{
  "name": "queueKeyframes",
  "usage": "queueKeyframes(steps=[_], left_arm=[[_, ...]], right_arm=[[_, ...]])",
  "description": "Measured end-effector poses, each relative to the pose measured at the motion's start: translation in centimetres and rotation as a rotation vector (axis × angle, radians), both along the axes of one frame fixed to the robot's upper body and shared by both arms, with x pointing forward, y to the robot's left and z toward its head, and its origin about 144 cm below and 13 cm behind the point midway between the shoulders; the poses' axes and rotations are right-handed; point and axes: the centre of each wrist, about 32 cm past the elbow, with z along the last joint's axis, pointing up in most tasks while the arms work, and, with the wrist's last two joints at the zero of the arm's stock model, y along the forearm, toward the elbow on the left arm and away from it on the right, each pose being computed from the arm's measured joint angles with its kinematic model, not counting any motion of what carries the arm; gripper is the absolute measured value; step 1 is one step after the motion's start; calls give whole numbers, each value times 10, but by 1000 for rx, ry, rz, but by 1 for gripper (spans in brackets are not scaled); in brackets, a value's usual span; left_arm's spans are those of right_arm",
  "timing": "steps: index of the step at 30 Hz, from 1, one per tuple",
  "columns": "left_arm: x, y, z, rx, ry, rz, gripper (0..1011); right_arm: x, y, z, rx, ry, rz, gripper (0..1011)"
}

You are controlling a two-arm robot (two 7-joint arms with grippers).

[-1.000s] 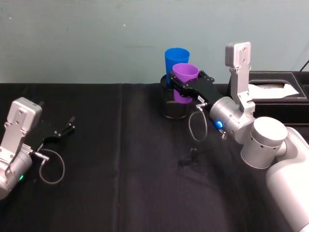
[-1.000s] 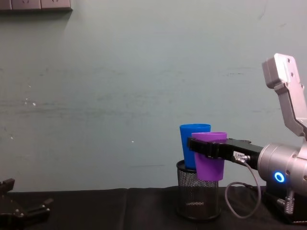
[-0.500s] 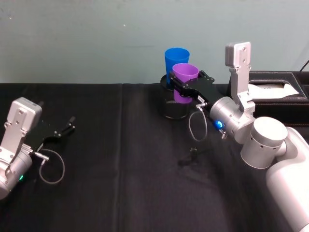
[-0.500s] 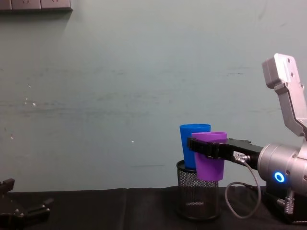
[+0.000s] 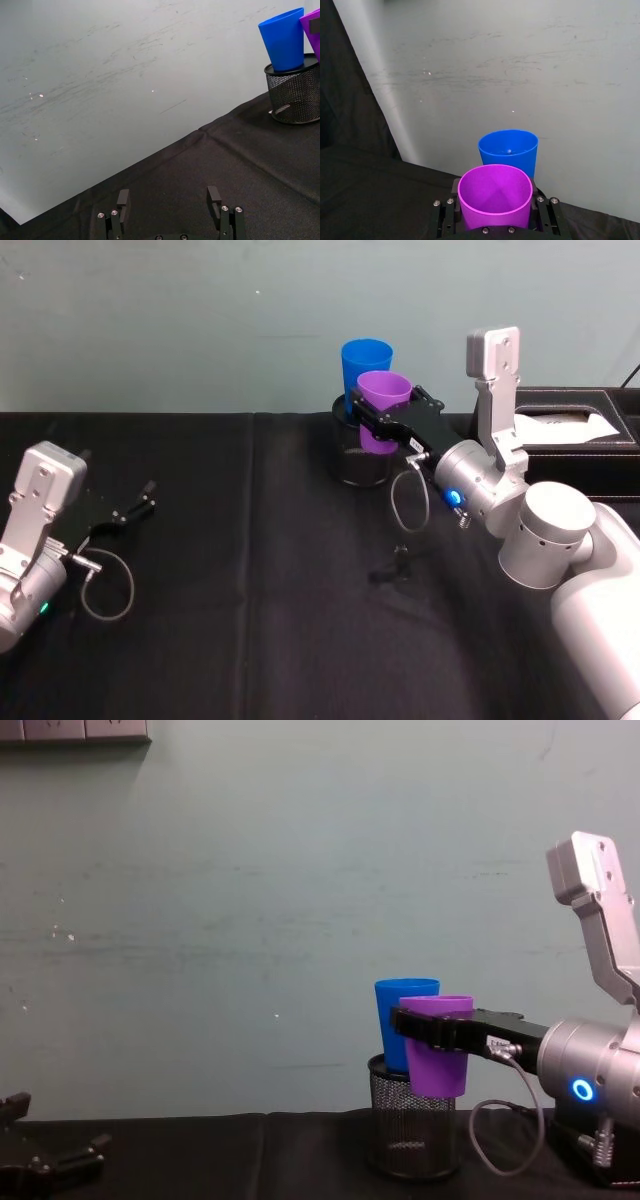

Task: Pick up one cup with a gripper and tap it against the other cup.

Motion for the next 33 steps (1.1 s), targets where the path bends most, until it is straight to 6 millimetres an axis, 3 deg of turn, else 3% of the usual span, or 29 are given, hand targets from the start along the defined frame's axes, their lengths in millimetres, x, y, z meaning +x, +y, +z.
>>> queueKeyframes(steps=[11, 20, 33], left_arm=[[0, 0, 0, 0, 0, 0, 1000], [0, 0, 0, 0, 0, 0, 1000], [0, 0, 0, 0, 0, 0, 1000]], right_arm=[[-28, -10, -19, 2, 6, 31, 735], [-75, -15, -56, -60, -26, 78, 735], [-90, -12, -90, -57, -31, 104, 735]])
